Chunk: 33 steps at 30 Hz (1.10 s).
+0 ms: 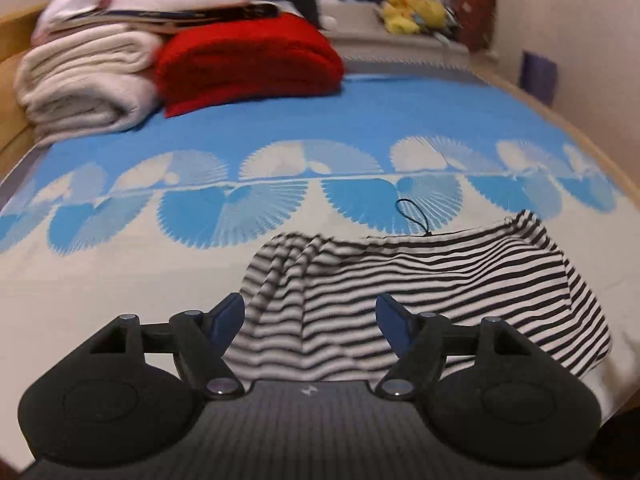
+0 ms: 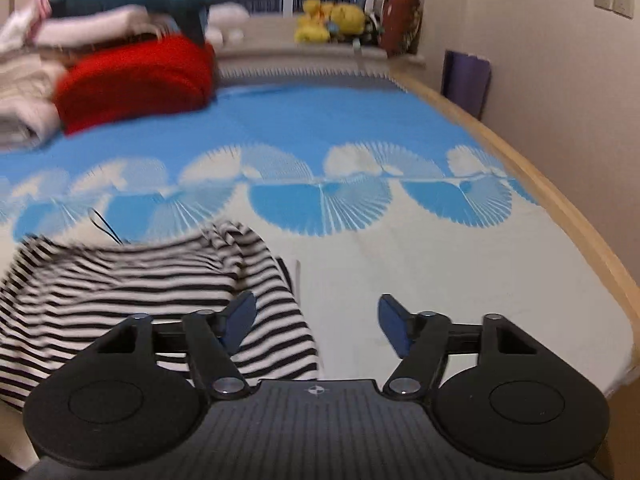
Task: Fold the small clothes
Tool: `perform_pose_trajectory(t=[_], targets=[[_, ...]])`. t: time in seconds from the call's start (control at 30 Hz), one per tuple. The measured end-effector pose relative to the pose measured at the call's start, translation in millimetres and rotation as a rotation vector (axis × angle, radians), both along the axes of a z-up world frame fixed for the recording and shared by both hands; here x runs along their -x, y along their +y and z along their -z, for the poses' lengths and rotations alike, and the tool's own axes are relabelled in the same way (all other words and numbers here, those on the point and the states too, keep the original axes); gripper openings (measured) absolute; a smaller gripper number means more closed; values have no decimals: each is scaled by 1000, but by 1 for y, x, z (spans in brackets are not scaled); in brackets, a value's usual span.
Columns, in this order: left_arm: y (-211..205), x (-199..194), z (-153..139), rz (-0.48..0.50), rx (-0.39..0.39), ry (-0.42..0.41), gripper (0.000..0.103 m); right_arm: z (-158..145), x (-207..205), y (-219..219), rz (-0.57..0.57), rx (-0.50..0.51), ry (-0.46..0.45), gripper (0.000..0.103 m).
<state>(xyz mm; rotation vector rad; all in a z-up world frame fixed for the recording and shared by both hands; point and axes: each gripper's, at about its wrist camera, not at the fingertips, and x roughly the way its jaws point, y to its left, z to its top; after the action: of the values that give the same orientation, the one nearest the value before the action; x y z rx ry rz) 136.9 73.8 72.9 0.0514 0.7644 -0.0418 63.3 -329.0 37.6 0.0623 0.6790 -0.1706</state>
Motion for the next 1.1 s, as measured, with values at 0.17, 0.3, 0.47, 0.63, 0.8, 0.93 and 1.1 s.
perform_pose_trajectory(t=[0.17, 0.3, 0.47, 0.63, 0.8, 0.93, 1.1], targets=[[24, 38, 46, -172, 89, 99, 62, 19, 8, 7, 14, -147, 27, 71], [35, 42, 61, -190, 89, 201, 45, 27, 3, 31, -61, -39, 40, 71], [35, 41, 62, -194, 62, 197, 45, 36, -4, 39, -108, -6, 86, 71], [36, 42, 67, -196, 58, 196, 45, 38, -5, 36, -90, 9, 92, 71], [42, 38, 75, -210, 81, 224, 45, 40, -6, 31, -74, 6, 97, 71], [40, 35, 74, -213, 110, 228, 45, 50, -9, 29, -53, 4, 129, 72], [40, 31, 79, -212, 132, 251, 45, 53, -12, 34, -54, 17, 139, 72]])
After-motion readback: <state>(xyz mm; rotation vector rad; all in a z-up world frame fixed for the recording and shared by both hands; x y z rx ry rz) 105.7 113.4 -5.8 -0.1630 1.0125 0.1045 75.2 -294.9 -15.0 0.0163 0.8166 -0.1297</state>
